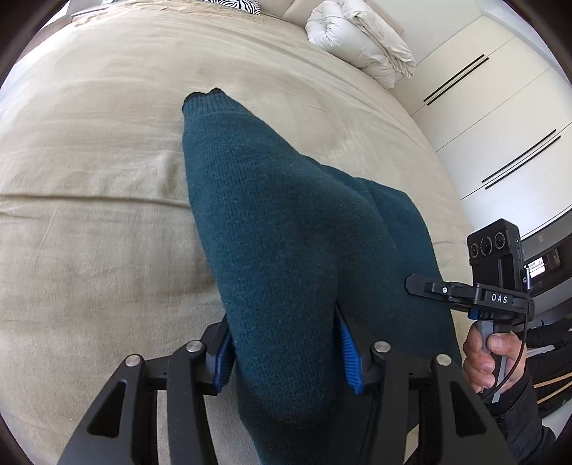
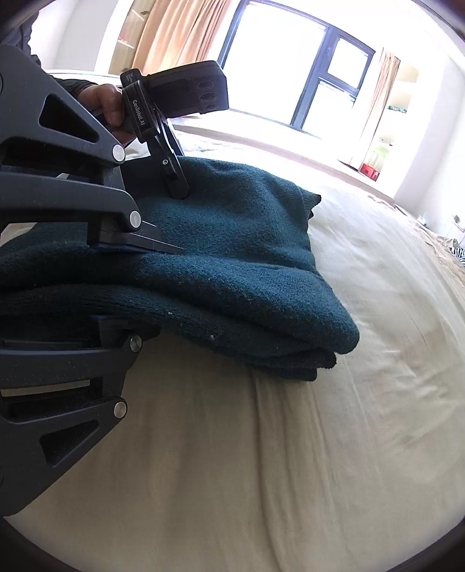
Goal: Fold small clothes
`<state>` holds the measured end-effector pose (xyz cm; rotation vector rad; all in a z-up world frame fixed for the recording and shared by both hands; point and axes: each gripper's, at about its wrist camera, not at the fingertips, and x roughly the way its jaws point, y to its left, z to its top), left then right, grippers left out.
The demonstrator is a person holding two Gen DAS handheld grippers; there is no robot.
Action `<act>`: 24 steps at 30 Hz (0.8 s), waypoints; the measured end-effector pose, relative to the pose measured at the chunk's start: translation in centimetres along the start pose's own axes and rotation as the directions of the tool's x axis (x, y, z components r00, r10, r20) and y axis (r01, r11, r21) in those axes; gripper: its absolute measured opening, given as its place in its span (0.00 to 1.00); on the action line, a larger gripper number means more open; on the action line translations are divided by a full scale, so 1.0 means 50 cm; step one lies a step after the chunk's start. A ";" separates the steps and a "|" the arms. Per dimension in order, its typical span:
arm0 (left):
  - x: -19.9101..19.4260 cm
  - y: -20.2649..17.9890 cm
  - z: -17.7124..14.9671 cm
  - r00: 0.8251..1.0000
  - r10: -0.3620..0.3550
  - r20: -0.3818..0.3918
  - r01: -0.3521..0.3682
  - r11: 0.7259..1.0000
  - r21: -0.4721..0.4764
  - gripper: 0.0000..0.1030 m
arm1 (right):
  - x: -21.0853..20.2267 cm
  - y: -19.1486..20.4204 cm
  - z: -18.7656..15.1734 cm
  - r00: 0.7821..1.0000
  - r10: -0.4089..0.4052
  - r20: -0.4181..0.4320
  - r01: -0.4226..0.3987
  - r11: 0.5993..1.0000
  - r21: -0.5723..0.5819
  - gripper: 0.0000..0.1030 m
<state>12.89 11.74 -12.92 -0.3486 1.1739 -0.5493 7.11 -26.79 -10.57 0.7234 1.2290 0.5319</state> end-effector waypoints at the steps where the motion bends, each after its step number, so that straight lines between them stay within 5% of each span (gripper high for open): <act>1: 0.006 0.007 -0.001 1.000 -0.012 0.003 0.012 1.000 -0.014 0.61 | 0.005 -0.023 -0.001 1.000 0.022 0.005 -0.022 0.999 0.033 0.24; 6: 0.012 0.019 -0.015 0.998 -0.045 0.040 0.047 0.998 -0.036 0.64 | 0.017 -0.059 -0.002 0.992 0.119 0.039 -0.121 0.991 0.051 0.27; 11: -0.017 0.021 -0.039 0.995 -0.022 0.094 0.026 0.999 -0.044 0.65 | -0.010 -0.069 -0.022 0.988 0.118 0.096 -0.125 0.990 0.070 0.29; 16: -0.085 -0.033 -0.057 0.965 0.114 0.235 -0.121 0.992 0.017 0.73 | -0.097 -0.035 -0.071 0.974 -0.066 0.217 0.064 0.998 0.014 0.42; 18: -0.133 -0.075 -0.075 0.920 0.178 0.348 -0.209 0.977 0.051 0.81 | -0.141 0.002 -0.087 0.946 -0.160 0.281 0.175 0.984 -0.030 0.42; 20: -0.188 -0.121 -0.093 0.850 0.234 0.472 -0.303 0.950 0.074 1.00 | -0.185 0.045 -0.104 0.904 -0.226 0.362 0.268 0.961 -0.069 0.43; 24: -0.292 -0.213 -0.128 0.694 0.286 0.661 -0.448 0.890 0.086 1.00 | -0.266 0.155 -0.148 0.763 -0.308 0.568 0.455 0.881 -0.133 0.58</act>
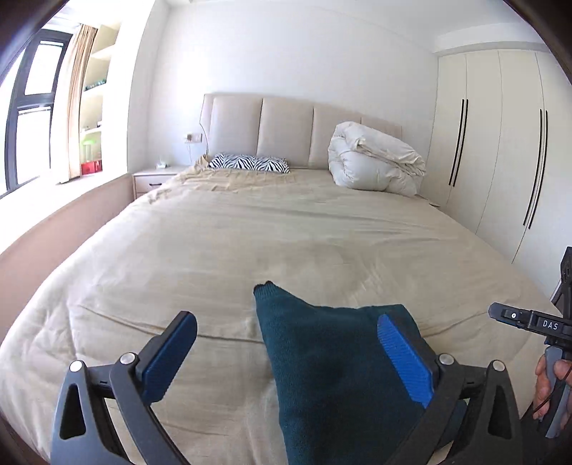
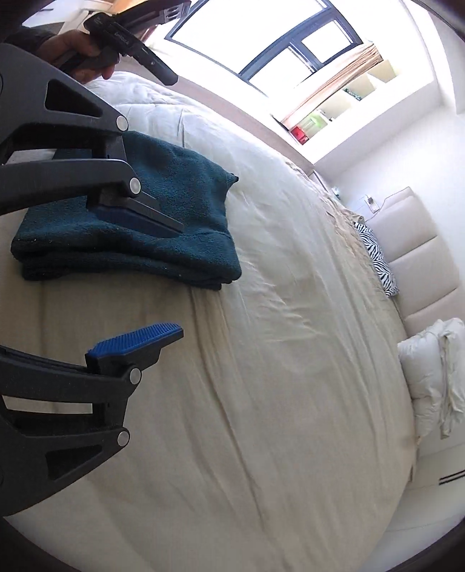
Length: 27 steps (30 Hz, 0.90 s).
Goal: Fold small clothes
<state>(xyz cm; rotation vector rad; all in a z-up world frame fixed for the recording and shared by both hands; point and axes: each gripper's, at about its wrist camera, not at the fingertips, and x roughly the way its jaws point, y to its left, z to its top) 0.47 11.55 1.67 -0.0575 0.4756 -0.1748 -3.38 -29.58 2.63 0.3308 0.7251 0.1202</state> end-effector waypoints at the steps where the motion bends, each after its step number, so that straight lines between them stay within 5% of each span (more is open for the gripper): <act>1: -0.025 -0.008 0.018 0.999 0.025 0.045 -0.026 1.000 0.017 1.00 | -0.034 0.022 0.008 0.998 -0.021 0.066 0.024 0.999 -0.033 0.67; 5: -0.126 -0.030 0.085 0.965 0.078 0.249 -0.096 0.994 0.061 1.00 | -0.167 0.084 0.062 0.940 0.006 0.342 0.044 0.990 -0.137 0.97; 8: -0.182 -0.033 0.115 0.947 0.112 0.300 -0.128 0.991 0.035 1.00 | -0.262 0.130 0.083 0.864 -0.001 0.504 0.108 0.977 -0.185 1.00; 9: -0.191 -0.037 0.123 0.948 0.127 0.290 -0.143 0.989 0.034 1.00 | -0.282 0.143 0.092 0.854 0.011 0.520 0.112 0.972 -0.205 1.00; 16: -0.174 -0.065 0.100 0.961 0.220 0.168 -0.235 0.969 0.075 1.00 | -0.338 0.193 0.117 0.890 -0.009 0.455 0.107 0.976 -0.191 1.00; 20: -0.114 -0.062 0.048 0.977 0.213 -0.015 -0.211 0.975 0.064 1.00 | -0.321 0.197 0.076 0.918 -0.018 0.397 0.087 0.984 -0.157 1.00; 24: -0.057 -0.057 -0.017 0.967 0.163 -0.195 -0.161 0.987 0.025 1.00 | -0.234 0.180 0.024 0.967 -0.115 0.227 0.149 0.979 -0.140 1.00; 27: -0.014 -0.054 -0.060 0.939 0.157 -0.305 -0.161 0.987 0.014 1.00 | -0.164 0.161 -0.022 0.982 -0.165 0.091 0.175 0.977 -0.121 1.00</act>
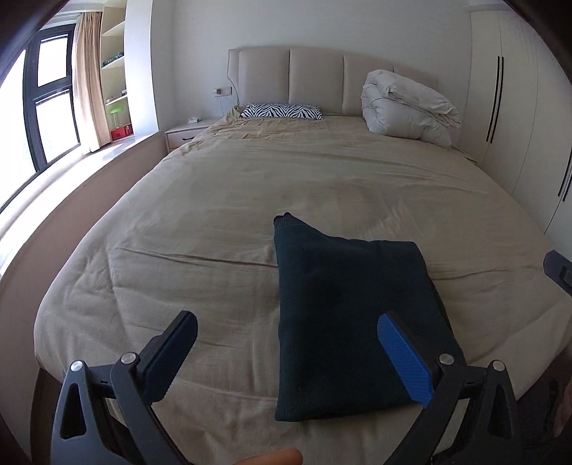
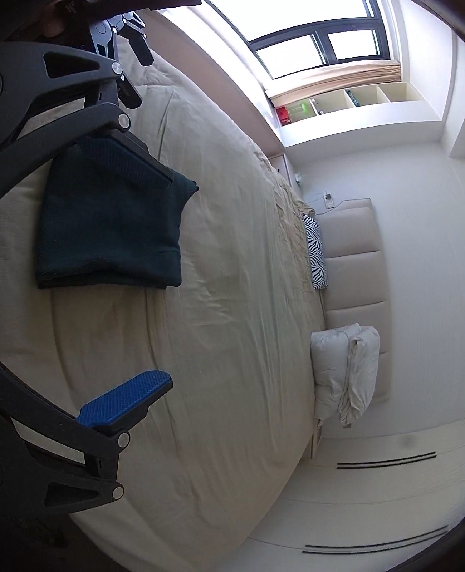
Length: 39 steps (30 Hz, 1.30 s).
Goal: Fold small clothes
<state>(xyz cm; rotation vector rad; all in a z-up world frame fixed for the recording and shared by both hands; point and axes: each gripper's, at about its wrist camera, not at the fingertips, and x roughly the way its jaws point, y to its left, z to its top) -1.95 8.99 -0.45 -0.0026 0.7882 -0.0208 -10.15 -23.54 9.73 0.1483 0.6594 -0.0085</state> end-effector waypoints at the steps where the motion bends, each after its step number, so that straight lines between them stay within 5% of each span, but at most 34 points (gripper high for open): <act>1: 0.011 -0.003 -0.008 1.000 0.006 -0.020 -0.006 1.000 0.003 1.00 | 0.017 0.000 -0.016 0.999 0.002 -0.038 -0.002 1.000 0.008 1.00; 11: 0.064 0.001 -0.047 0.992 -0.002 -0.128 0.001 1.000 -0.015 1.00 | 0.124 -0.004 -0.089 0.973 -0.001 -0.230 0.015 0.998 0.058 1.00; 39: 0.061 0.008 -0.042 0.994 -0.005 -0.108 0.003 1.000 -0.014 1.00 | 0.097 0.030 -0.100 0.966 -0.032 -0.255 0.027 0.999 -0.023 1.00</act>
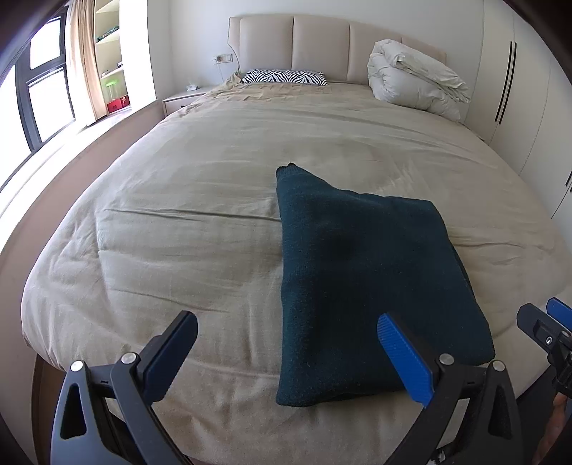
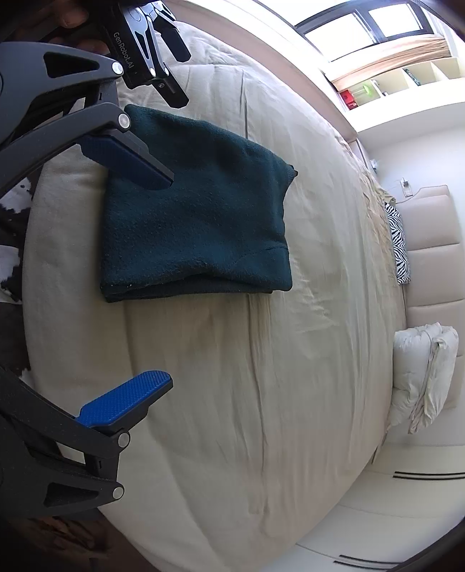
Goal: Fold small clothes
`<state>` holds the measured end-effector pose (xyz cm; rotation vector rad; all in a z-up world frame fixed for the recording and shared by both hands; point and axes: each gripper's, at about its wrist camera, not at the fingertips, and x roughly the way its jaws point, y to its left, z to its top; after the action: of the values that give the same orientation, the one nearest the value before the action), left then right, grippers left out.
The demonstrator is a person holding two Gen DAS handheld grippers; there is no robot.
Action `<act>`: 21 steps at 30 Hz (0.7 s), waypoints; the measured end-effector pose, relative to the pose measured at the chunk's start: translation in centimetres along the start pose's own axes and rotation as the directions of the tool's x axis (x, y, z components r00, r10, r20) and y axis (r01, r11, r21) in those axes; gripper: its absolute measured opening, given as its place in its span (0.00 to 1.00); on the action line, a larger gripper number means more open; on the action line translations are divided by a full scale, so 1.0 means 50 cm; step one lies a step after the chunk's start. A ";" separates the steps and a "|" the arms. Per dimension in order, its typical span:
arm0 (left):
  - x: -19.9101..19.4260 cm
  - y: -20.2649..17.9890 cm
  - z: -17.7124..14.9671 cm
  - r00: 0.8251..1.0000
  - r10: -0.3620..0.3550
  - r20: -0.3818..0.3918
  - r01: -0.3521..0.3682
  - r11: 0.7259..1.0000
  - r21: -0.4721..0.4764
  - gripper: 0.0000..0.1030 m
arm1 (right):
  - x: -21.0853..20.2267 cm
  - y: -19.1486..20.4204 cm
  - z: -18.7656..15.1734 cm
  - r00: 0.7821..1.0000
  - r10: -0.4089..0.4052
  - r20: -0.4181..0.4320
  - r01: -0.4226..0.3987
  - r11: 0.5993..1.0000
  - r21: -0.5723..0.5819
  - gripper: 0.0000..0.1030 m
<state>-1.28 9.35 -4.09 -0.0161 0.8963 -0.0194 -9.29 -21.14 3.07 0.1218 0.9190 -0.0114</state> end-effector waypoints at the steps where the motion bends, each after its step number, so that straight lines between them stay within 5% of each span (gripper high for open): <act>1: 0.000 0.000 0.000 1.000 0.000 0.000 0.000 1.000 0.001 1.00 | 0.000 0.000 0.000 1.000 0.000 -0.002 0.000 1.000 -0.001 1.00; 21: 0.003 0.001 0.001 1.000 -0.005 -0.005 0.005 1.000 0.003 1.00 | 0.006 -0.013 -0.006 1.000 0.004 -0.024 -0.004 1.000 -0.006 1.00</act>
<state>-1.17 9.39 -4.16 -0.0151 0.9017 -0.0255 -9.36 -21.72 2.58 0.1189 0.9430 -0.0034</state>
